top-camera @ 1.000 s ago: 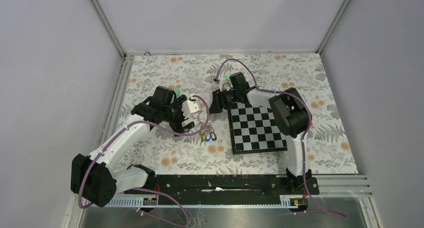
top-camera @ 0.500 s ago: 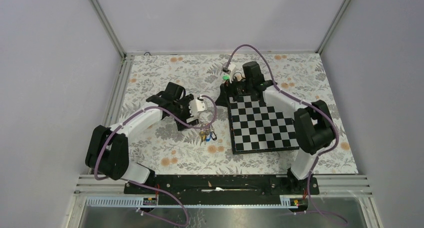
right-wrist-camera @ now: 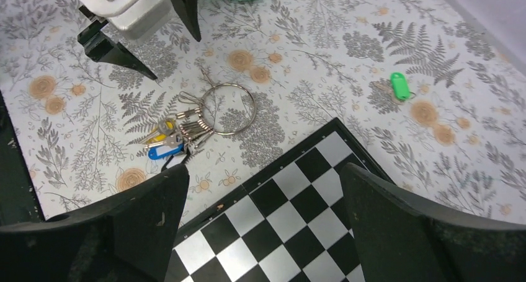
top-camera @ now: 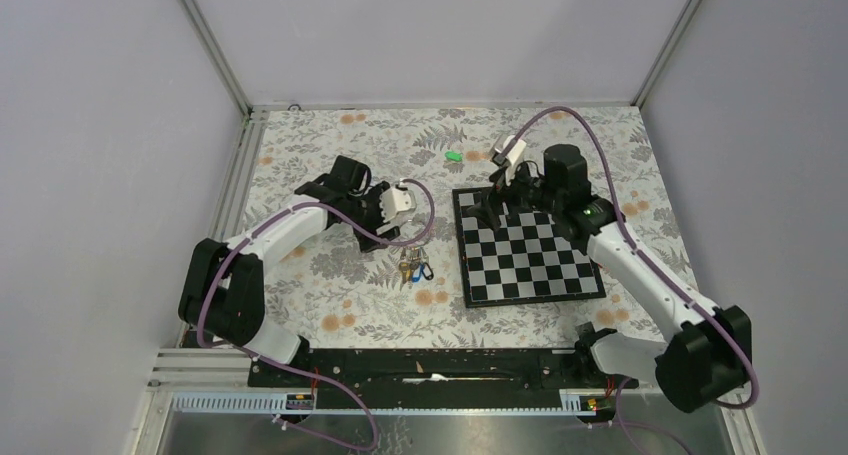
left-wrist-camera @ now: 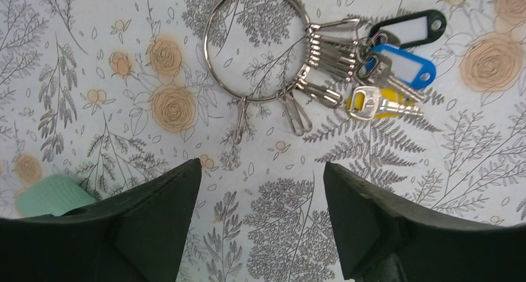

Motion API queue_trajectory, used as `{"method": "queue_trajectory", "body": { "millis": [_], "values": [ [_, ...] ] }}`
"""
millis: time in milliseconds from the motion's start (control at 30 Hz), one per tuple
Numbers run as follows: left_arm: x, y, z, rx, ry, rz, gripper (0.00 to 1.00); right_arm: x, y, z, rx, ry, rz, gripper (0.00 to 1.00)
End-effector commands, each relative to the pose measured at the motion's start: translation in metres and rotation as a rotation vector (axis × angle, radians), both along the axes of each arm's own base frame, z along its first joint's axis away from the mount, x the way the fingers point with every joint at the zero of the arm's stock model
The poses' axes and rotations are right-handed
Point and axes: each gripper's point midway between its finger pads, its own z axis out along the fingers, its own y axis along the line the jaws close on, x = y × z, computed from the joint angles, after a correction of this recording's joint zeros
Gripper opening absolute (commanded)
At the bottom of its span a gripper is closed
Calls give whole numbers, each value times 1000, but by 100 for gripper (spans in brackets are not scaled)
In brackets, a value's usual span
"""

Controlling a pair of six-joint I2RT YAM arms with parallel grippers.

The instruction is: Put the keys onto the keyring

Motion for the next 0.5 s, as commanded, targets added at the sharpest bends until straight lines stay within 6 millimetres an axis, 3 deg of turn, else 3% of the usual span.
{"method": "queue_trajectory", "body": {
  "millis": [0, 100, 233, 467],
  "values": [
    [1, -23, 9, -104, 50, 40, 76, 3, -23, 8, -26, -75, -102, 100],
    [-1, -28, -1, -81, 115, 107, 71, -8, -27, 7, -2, -83, -82, 100],
    [-4, -32, -15, -47, 187, 178, 63, -6, -33, 11, 5, -98, -104, 100],
    [2, -33, -23, -36, 239, 293, 49, -6, -36, -8, -10, -69, -107, 100]
  ]
}}
